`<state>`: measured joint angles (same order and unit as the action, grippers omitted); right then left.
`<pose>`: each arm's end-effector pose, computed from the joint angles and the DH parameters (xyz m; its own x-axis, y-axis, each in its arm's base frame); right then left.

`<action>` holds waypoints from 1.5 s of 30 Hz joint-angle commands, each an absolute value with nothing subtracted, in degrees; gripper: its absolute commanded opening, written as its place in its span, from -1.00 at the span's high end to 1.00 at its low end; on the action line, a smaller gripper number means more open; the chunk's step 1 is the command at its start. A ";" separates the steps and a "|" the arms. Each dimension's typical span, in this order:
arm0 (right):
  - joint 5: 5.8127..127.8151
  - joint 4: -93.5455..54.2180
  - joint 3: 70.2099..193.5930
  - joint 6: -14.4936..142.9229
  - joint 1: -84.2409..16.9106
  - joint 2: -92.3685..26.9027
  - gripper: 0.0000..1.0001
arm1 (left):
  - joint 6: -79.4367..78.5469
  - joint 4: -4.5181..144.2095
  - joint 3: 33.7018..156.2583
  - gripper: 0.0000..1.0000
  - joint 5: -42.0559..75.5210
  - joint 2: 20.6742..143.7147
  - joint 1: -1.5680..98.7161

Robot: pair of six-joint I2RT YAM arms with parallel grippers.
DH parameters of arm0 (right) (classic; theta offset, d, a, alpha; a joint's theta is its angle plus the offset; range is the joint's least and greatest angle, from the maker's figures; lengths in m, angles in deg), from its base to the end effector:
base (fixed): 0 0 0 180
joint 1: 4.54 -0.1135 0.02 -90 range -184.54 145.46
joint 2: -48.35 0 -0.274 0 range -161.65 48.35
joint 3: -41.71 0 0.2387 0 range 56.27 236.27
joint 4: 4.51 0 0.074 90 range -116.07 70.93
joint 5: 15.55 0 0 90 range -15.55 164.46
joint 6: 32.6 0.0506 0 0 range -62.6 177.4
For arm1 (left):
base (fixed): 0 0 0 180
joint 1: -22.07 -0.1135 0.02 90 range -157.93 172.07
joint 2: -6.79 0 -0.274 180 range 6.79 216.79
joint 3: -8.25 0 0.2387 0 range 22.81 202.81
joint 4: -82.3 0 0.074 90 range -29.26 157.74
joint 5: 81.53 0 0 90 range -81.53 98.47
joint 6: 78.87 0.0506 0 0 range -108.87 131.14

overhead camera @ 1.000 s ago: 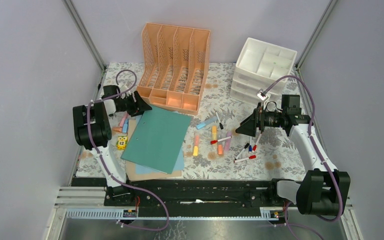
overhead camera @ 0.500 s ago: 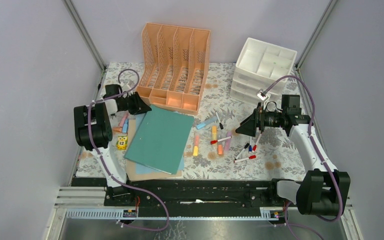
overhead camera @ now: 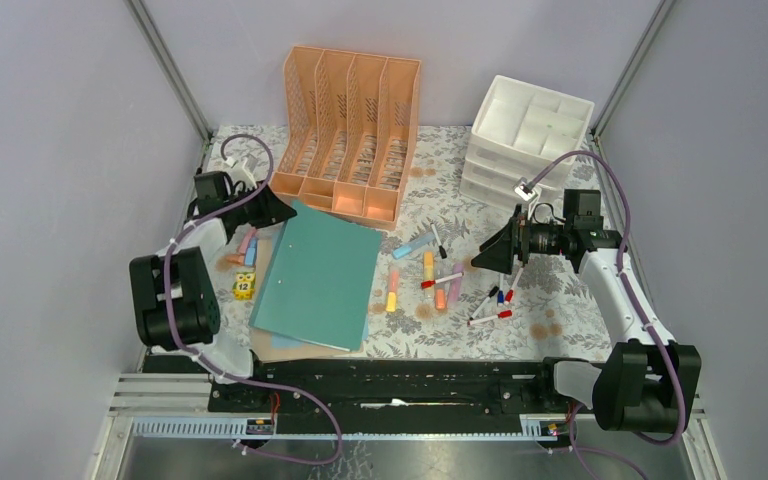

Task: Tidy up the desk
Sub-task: Pick up the folder from the center of the board.

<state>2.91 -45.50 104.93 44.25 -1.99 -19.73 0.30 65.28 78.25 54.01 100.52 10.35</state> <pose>0.2202 0.0382 0.2829 -0.5511 -0.0476 -0.8331 -0.7921 0.3439 0.5043 0.3395 0.0335 0.2194 -0.7005 -0.2797 -0.6565 0.2602 0.7566 -0.5999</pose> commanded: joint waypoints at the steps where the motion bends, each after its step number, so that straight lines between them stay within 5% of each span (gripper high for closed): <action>1: -0.24 -45.26 106.65 42.89 -2.70 -19.69 -0.97 | 0.03 74.52 73.23 1.00 54.74 92.63 10.14; 14: 6.25 -55.49 121.93 28.02 -14.64 -30.12 -0.97 | -9.83 93.73 69.91 1.00 57.60 79.44 10.37; 33: 19.63 -74.68 174.16 10.57 -27.64 -59.76 -0.97 | 0.55 91.02 78.73 1.00 53.35 79.83 27.30; 45: 23.82 -73.86 186.55 11.33 -33.85 -71.01 -0.97 | 2.74 91.07 82.02 1.00 55.94 79.57 29.09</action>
<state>22.07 -72.69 183.38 12.12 -32.59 -69.49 0.37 87.69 78.45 54.40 80.87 28.60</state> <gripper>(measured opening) 0.985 0.288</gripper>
